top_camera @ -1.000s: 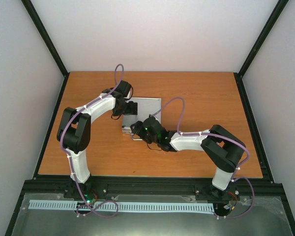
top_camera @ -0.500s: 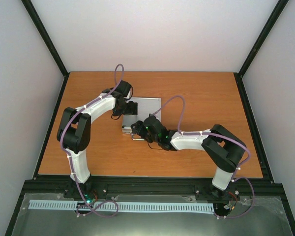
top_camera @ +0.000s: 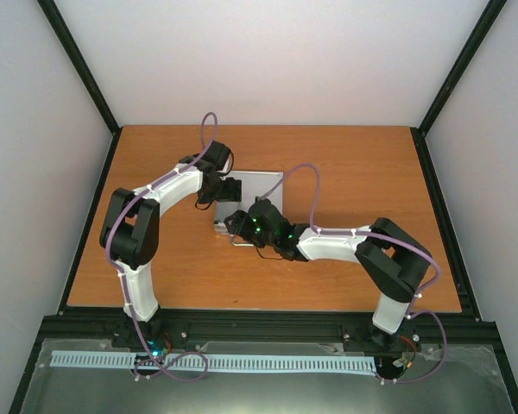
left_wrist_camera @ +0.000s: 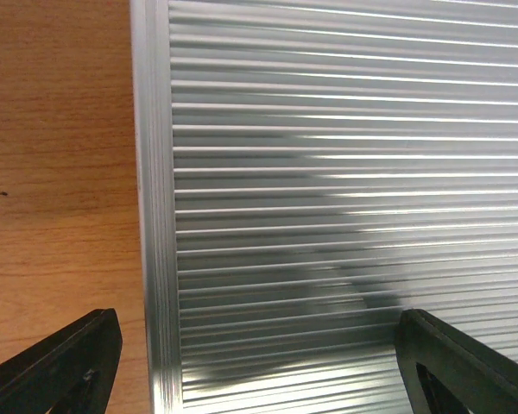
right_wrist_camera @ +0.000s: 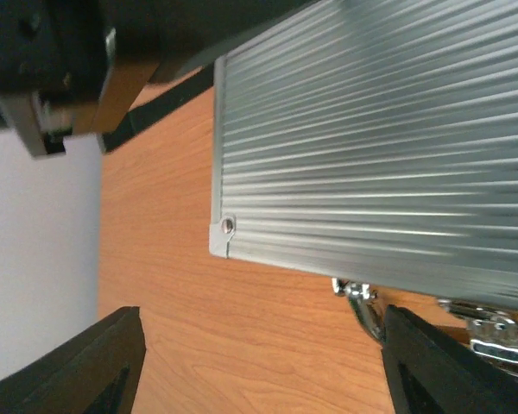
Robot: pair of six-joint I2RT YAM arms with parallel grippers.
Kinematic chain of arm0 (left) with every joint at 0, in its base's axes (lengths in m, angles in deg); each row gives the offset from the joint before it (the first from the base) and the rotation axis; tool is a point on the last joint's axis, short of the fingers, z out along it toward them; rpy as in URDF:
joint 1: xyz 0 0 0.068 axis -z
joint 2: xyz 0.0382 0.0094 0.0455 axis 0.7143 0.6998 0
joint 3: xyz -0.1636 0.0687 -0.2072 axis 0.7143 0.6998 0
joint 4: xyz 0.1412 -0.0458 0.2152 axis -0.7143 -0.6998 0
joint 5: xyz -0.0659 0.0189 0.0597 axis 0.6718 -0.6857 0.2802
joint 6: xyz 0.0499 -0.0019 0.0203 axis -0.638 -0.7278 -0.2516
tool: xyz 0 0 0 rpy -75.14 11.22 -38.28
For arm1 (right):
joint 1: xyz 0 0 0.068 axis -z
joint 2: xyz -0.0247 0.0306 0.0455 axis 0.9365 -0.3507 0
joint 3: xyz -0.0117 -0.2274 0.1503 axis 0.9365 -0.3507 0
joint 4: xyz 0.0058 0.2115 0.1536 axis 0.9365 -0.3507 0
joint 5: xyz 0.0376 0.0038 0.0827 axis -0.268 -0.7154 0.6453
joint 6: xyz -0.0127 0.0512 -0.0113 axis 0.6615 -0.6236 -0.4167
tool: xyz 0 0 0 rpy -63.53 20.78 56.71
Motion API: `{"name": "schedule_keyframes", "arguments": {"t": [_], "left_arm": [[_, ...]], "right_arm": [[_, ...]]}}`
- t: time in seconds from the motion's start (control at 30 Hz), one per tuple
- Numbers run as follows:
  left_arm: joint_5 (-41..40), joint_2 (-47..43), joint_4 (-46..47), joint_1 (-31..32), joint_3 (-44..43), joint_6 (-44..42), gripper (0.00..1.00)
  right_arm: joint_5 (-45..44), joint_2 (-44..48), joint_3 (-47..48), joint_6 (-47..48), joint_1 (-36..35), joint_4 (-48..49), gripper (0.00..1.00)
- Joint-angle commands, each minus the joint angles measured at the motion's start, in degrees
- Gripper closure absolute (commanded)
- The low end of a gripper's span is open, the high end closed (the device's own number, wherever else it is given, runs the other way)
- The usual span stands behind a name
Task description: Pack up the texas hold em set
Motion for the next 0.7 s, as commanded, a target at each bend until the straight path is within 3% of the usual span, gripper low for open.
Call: {"name": "schedule_keyframes", "arguments": {"t": [0.0, 0.1, 0.27, 0.43, 0.67], "left_arm": [[-0.94, 3.14, -5.22, 0.14, 2.31, -1.04, 0.11], [-0.98, 3.00, -5.19, 0.13, 2.40, -1.12, 0.11], [-1.08, 2.78, -5.26, 0.14, 2.40, -1.05, 0.11], [-1.20, 2.89, -5.55, 0.14, 2.04, -1.11, 0.11], [-1.29, 2.98, -5.36, 0.14, 2.23, -1.03, 0.11]], "right_arm": [[0.07, -2.01, 3.33, 2.38, -1.68, -3.05, 0.31], [-1.28, -2.18, 5.50, 4.22, -2.35, -8.20, 0.49], [-4.41, 0.00, 6.78, 7.47, -4.31, -15.12, 0.56], [-5.63, 1.62, 5.80, 8.49, -4.75, -19.69, 0.96], [-10.63, 2.24, 5.78, 10.18, -4.74, -24.38, 0.97]]}}
